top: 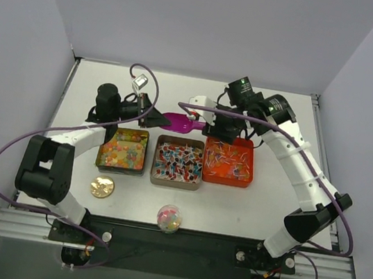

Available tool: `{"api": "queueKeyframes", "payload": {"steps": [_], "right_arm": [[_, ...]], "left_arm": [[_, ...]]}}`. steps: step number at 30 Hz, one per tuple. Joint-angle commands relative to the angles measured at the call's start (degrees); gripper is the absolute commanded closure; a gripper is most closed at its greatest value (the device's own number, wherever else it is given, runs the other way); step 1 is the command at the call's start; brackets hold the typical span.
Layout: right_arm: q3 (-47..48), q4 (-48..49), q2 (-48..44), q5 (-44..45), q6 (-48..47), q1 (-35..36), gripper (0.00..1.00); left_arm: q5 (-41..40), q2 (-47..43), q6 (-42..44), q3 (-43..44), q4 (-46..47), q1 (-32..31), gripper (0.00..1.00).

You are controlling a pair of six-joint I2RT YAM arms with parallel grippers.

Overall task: Pack the candies
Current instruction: Adjust the spatula.

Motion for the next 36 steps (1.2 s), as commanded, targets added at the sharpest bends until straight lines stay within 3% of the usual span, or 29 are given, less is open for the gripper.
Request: {"api": "queueKeyframes", "payload": {"steps": [1,19,22,23,25,27,28,30,33,36], "right_arm": [[0.16,1.68,0.52,-5.39,-0.25,0.3,0.56],[2.09,3.61,5.71,-10.4,-0.6,0.47,0.69],[2.36,4.14,5.8,-10.67,-0.6,0.21,0.81],[2.62,4.14,5.53,-11.19,-0.68,0.03,0.92],[2.97,4.23,5.36,-11.37,-1.12,-0.14,1.0],[2.89,3.88,4.3,-10.76,-3.31,-0.75,1.0],[2.45,3.7,3.78,-10.41,-4.71,-1.11,1.0],[2.53,0.82,3.16,-7.25,-12.61,-2.16,1.0],[5.42,-7.0,5.0,-3.21,-24.28,-3.83,1.0],[11.13,-14.12,9.12,0.12,-34.21,-4.71,1.0]], "left_arm": [[-0.69,-0.47,-0.09,0.79,2.0,0.52,1.0],[-0.77,-0.13,-1.32,0.61,2.44,0.52,1.0],[-0.95,0.32,-1.49,0.88,2.18,0.61,1.0],[-1.99,0.4,-1.49,0.79,1.39,0.7,1.0],[-3.06,0.4,-0.88,1.05,-0.54,1.05,0.76],[-3.94,-0.38,3.32,2.45,-4.74,2.36,0.61],[-4.37,-1.0,5.08,2.89,-6.68,3.33,0.42],[-6.21,-3.54,10.18,4.3,-16.21,6.93,0.19],[-10.16,-9.07,18.87,3.26,-28.09,10.19,0.17],[-15.6,-17.42,30.29,0.19,-34.96,9.58,0.18]]}}
